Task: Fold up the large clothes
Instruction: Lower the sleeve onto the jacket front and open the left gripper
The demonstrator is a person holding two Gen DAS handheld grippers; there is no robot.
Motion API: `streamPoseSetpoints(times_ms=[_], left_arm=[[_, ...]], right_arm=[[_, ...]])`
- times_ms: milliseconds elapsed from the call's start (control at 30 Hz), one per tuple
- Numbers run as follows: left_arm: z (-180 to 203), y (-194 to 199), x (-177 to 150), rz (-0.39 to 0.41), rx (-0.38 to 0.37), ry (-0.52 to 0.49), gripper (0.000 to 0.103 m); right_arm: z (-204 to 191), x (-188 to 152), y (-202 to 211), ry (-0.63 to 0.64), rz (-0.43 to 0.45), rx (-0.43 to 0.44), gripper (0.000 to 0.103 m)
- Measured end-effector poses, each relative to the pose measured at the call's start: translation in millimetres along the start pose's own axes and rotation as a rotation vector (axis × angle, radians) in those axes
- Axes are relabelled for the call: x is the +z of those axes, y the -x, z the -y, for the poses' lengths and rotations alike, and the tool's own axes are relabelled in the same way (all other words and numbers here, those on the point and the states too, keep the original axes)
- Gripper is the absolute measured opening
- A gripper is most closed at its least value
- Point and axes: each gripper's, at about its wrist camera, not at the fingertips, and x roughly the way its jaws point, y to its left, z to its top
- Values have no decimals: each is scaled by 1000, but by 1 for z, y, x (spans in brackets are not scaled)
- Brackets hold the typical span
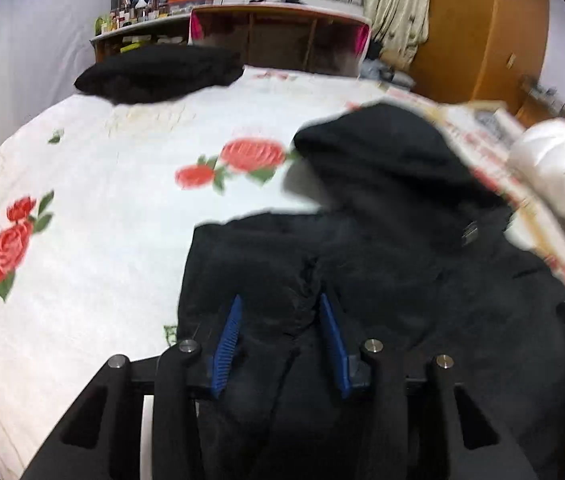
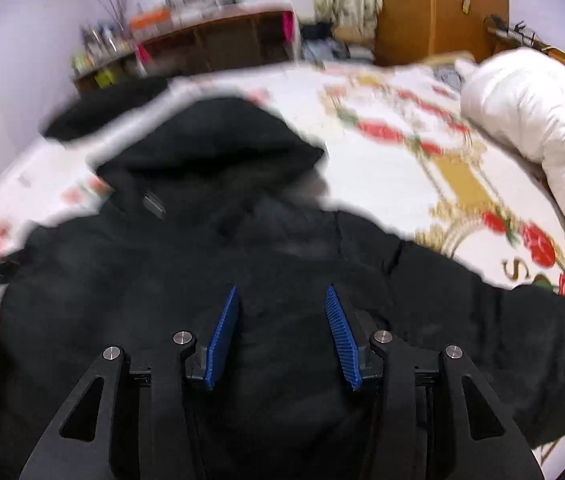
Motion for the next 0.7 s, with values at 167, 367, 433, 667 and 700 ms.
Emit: streamPoseSetpoints(times_ms=[167, 367, 433, 667, 700], left_arm=[[0, -15, -13, 52, 14, -18, 43], [-6, -19, -11, 36, -5, 7, 43], [1, -11, -4, 11, 32, -24, 42], [-13, 44, -16, 70, 42, -1, 40], [-17, 35, -25, 35, 47, -2, 40]], right_arm=[[10, -18, -26, -8, 15, 4, 44], [15, -18, -35, -15, 0, 33, 44], [15, -11, -25, -1, -13, 27, 44], [21, -34, 45, -38, 87, 47, 43], [21, -42, 38, -35, 54, 41, 39]])
